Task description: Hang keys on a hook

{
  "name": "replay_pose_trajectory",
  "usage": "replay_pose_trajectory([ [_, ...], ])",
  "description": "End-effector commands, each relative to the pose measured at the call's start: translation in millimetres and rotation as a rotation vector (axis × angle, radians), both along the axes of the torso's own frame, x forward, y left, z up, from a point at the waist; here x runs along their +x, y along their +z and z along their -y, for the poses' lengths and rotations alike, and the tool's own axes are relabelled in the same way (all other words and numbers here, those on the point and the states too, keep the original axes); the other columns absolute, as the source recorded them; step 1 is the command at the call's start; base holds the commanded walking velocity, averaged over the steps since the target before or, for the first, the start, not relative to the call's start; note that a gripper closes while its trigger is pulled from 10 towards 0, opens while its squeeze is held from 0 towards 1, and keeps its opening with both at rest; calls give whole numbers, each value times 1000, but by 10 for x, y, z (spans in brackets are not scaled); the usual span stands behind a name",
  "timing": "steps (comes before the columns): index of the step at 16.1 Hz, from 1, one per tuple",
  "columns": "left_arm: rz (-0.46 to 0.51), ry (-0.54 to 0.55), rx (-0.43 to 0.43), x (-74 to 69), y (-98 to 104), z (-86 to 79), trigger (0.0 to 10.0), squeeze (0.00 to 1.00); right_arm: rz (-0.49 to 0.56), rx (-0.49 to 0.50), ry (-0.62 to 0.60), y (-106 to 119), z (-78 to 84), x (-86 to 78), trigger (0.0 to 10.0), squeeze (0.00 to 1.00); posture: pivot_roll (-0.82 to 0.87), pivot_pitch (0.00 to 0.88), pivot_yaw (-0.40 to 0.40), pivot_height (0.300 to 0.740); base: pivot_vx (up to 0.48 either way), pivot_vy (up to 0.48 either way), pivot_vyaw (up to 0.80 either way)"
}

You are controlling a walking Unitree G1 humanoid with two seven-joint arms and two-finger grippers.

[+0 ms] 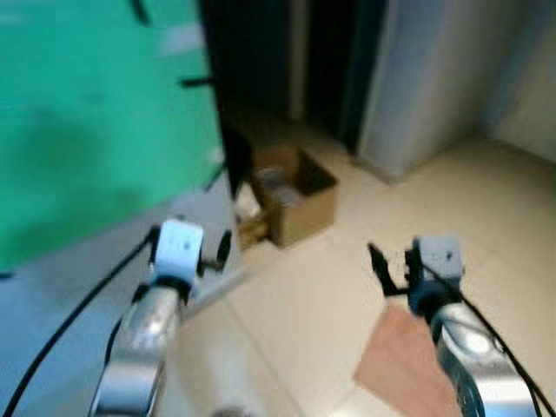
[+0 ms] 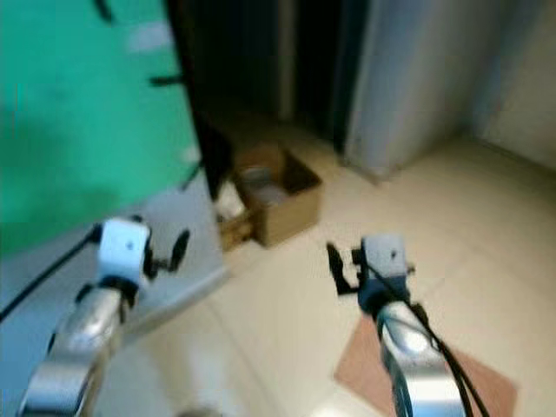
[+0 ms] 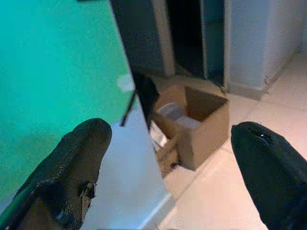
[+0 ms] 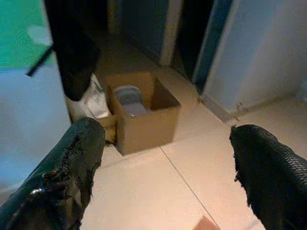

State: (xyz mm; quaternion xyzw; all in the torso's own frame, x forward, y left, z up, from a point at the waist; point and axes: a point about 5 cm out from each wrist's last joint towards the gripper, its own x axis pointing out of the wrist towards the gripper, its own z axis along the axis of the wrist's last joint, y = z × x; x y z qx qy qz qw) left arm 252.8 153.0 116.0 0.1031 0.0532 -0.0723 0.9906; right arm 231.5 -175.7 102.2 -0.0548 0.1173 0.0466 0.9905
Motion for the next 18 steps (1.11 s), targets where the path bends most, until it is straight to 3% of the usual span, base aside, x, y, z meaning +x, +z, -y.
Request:
replay_pose_trajectory([
  [1,-22,23,19,14,-69,-30,10000,224,-14,54,12,-23,-31,15,10000,1000,-8,0,-12,740,0,0,800],
  [4,-30,-32,-42,66,-32,50,10000,231,-5,-18,-12,46,27,71,10000,1000,-23,0,-20,740,0,0,800],
  [5,0,-26,-91,98,25,55,10000,322,11,-48,-3,31,60,73,10000,1000,-32,0,-16,740,0,0,800],
  [8,1,-81,-95,132,61,95,10000,400,25,-33,-58,70,104,95,10000,1000,-29,0,-11,740,0,0,800],
  [9,-3,-125,-65,136,59,126,10000,373,17,-13,-60,66,98,104,10000,1000,-25,0,-1,740,0,0,800],
  [11,12,-86,-5,174,52,110,10000,302,17,-28,-89,48,131,110,10000,1000,-33,0,17,740,0,0,800],
  [14,50,12,-12,269,94,29,10000,314,69,-161,-210,118,237,103,10000,1000,-54,0,43,740,0,0,800],
  [18,52,-12,-13,292,83,47,10000,357,75,-93,-233,114,226,92,10000,1000,-64,0,50,740,205,0,111],
])
